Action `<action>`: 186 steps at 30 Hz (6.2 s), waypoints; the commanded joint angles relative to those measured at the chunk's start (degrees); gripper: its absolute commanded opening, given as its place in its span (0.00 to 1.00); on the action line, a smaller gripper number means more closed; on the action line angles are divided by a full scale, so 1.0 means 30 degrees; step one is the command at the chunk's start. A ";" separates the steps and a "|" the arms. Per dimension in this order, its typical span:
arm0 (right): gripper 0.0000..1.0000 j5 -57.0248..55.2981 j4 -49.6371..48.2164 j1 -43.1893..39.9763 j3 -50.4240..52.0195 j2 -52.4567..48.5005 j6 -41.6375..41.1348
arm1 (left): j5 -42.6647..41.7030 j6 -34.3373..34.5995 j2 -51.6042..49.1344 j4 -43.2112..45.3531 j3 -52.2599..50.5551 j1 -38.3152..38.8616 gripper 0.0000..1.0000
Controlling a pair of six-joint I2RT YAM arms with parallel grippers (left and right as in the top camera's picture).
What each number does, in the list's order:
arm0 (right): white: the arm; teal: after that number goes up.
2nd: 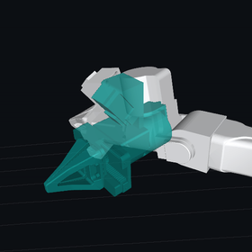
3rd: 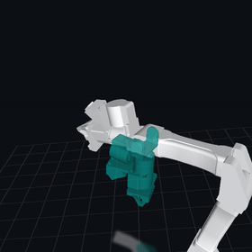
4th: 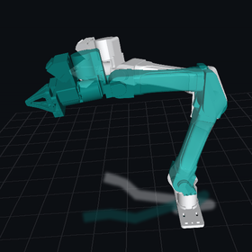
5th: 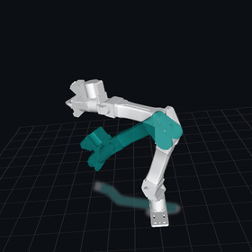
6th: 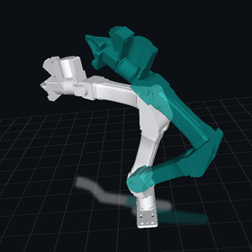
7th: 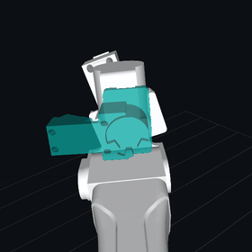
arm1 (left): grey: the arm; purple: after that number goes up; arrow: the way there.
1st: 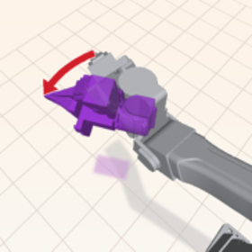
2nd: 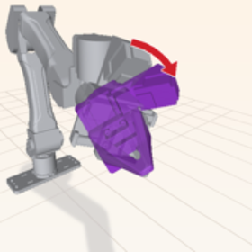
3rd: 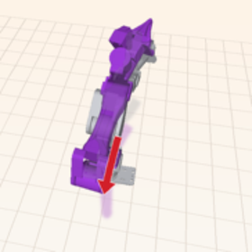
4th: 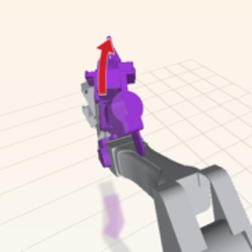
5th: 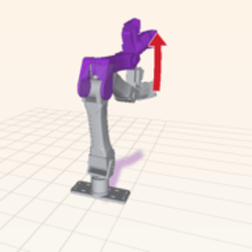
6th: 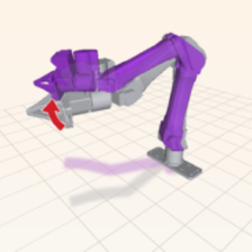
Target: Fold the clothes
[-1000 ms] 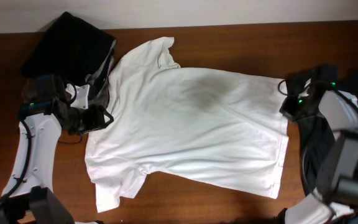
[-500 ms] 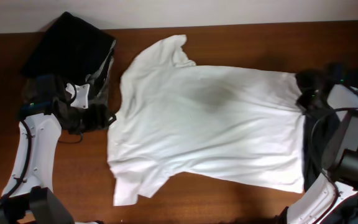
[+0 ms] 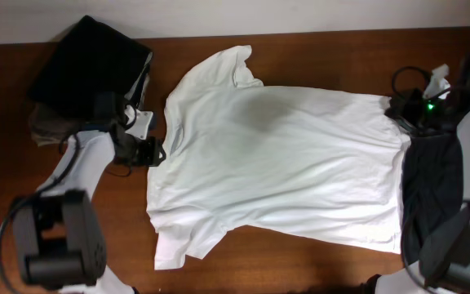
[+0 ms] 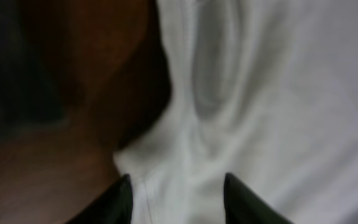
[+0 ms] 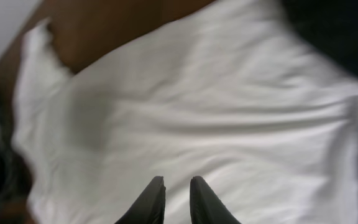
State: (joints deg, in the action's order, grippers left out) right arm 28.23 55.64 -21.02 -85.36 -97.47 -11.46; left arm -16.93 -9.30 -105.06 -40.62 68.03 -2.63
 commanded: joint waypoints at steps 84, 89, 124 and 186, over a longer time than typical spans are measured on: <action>0.40 -0.5136 0.5530 -0.2113 1.1081 0.1384 -0.3781 | -0.0794 0.6280 0.2157 -0.6521 -0.4175 -0.3140 0.00; 0.51 -0.5115 0.4175 -0.1982 1.2743 0.1392 -0.4029 | -0.0801 0.6207 0.2157 -0.6324 -0.4175 -0.3140 0.00; 0.08 -0.5996 0.0255 -0.0372 1.4957 0.2142 -0.5697 | -0.0801 0.5209 0.2157 -0.6528 -0.4175 -0.3140 0.01; 0.65 -0.5144 -0.0532 -0.0663 0.8269 0.0648 -0.3242 | 0.1035 0.1056 0.3417 0.0816 -0.3796 -0.0576 0.32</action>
State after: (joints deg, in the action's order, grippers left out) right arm 14.02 53.80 -22.96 -59.96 -95.22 -22.46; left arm -17.34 -2.26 -91.92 -40.23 58.04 -5.30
